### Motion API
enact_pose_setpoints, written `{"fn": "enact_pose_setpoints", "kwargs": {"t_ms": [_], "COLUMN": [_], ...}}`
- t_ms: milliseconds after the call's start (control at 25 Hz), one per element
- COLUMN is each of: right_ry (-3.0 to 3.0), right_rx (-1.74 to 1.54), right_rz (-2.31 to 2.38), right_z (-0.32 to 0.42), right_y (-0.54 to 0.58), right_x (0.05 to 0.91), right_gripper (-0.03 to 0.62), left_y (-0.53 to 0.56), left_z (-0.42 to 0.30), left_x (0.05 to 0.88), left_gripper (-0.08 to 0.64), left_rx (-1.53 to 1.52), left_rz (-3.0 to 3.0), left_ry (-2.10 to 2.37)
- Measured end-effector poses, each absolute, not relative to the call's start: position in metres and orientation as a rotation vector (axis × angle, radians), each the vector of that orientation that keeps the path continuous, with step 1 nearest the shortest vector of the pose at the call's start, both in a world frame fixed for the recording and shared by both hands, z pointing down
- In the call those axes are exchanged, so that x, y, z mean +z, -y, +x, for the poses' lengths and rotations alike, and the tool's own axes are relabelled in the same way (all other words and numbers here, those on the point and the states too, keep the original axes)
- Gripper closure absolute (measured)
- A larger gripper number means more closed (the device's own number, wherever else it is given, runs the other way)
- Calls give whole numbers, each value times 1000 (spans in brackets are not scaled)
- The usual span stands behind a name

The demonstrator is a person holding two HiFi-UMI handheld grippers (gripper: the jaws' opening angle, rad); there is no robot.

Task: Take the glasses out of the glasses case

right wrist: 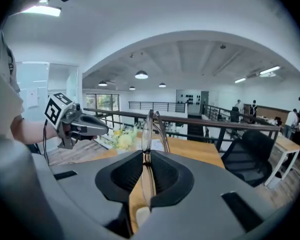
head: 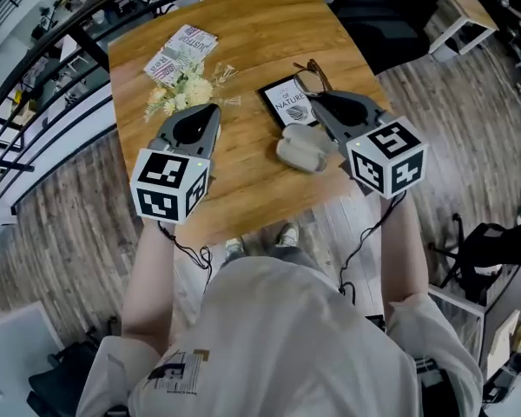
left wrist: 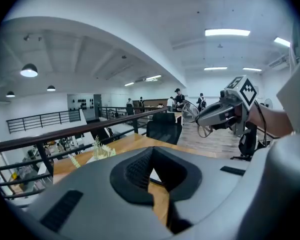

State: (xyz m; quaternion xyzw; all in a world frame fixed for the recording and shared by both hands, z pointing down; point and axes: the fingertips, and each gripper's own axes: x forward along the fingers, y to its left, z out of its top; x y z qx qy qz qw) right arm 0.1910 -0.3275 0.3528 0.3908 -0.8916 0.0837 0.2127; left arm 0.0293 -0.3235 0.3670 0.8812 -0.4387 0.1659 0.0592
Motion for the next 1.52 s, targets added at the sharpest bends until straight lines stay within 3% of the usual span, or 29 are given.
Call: {"fn": "enact_pose_setpoints", "kwargs": {"t_ms": [360,760,1080,1520], "right_ry": [2637,2738,2646,2665], "right_rx": [-37,-163,-352,-115], "right_rz": [1364,1557,1632,1650], "right_z": [192,203,204,208], "right_y": [280,231,206,202], "right_x": [228,169,173,225], "right_gripper": [523,523,523,525], "left_y": [292,242,227,232], "left_z": [26,22,20,17], "left_x": [257,197,208,246], "left_gripper": [545,545,545,545], "left_rx": [360,98,127,182], "left_rz": [2906,3021,3025,2935], "left_ry": [1494,1609,1640,1656]}}
